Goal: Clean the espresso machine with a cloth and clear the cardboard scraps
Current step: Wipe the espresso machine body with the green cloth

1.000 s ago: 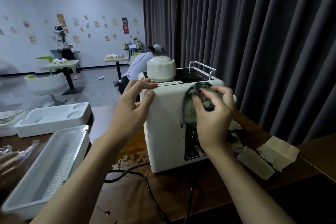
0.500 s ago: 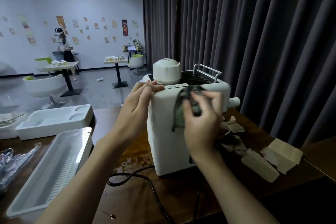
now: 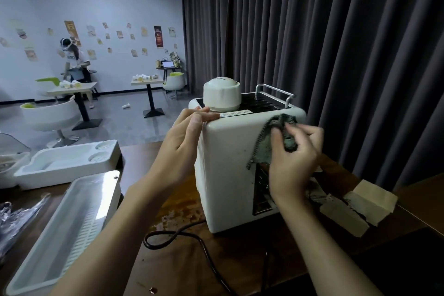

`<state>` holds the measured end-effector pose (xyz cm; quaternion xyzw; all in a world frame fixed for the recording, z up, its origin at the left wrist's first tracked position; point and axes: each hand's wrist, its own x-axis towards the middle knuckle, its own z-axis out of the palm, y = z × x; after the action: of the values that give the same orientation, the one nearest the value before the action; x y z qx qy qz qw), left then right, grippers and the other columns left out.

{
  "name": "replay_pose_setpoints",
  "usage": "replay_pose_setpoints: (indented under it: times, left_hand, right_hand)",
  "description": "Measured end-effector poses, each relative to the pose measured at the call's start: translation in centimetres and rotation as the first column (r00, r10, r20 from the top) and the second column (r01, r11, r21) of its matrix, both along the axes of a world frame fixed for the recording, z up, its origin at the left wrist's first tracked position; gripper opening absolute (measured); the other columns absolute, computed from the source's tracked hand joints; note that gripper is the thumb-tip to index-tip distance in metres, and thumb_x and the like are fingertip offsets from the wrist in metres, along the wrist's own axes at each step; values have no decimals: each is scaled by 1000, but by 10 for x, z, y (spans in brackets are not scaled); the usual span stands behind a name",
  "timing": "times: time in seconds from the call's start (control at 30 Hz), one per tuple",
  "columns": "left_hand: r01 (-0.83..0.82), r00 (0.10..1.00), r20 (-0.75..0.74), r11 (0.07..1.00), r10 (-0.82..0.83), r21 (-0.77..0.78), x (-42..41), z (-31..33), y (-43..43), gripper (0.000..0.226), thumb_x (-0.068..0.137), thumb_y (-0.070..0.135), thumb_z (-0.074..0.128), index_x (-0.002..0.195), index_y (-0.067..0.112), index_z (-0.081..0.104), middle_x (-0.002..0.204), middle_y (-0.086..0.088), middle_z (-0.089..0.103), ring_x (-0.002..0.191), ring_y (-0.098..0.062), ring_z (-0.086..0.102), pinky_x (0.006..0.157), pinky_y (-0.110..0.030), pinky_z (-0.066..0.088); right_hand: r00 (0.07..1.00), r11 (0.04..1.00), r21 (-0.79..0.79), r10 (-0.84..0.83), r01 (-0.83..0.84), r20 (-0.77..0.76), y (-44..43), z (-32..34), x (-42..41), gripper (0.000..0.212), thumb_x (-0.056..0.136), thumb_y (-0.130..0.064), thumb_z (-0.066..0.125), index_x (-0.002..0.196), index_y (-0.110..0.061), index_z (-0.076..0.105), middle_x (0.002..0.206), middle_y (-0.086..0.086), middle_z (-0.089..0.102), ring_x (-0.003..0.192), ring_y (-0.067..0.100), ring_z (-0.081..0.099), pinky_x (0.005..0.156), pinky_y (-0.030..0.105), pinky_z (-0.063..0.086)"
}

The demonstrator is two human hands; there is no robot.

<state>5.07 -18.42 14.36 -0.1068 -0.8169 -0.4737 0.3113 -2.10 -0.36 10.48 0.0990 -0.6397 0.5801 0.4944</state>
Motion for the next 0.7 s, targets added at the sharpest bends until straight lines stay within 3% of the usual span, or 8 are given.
replay_pose_setpoints:
  times: [0.17,0.3,0.4,0.47,0.57,0.7]
  left_hand:
    - [17,999,-45,1000,-16,20,-1,-1,2,43,106,37,27,119,29,67,127,10,57,134,2,45,116,-41,37]
    - [18,998,-56,1000,-17,16,-1,-1,1,40,106,37,28,118,34,66,128,12,57,136,-1,44,117,-45,36]
    - [17,998,-55,1000,-17,-10,-1,-2,-1,39,106,38,27,120,38,64,128,15,57,138,-3,43,117,-47,34]
    - [7,999,-52,1000,-9,-25,-1,-3,-2,39,107,38,27,120,40,63,129,16,57,138,-4,43,118,-46,33]
    - [0,999,-41,999,-2,-39,-1,-3,-2,38,107,39,27,121,42,62,129,18,56,137,-1,43,118,-41,33]
    - [7,999,-36,999,-8,-32,-2,-3,-2,36,106,38,28,118,45,61,128,18,56,135,1,44,117,-34,34]
  right_hand:
    - [991,967,234,120,-104,-55,-45,-14,46,42,87,-31,67,111,4,67,114,16,52,112,6,46,100,7,35]
    - [992,866,499,78,-20,-97,-49,-30,51,54,89,-32,67,129,2,57,132,13,39,124,25,48,106,29,43]
    - [981,807,584,33,88,-194,-30,-33,32,45,88,-22,70,125,1,61,131,18,47,120,32,54,101,37,48]
    - [975,823,552,-6,132,-224,-15,-32,18,39,88,-19,69,121,2,64,127,22,53,118,32,55,100,39,49]
    - [987,917,377,-79,126,-137,4,-30,-1,36,89,-16,68,119,3,64,125,23,53,121,24,49,101,40,48]
    - [994,969,222,-105,110,-35,3,-31,0,37,89,-21,67,117,4,65,121,21,51,119,16,46,102,29,44]
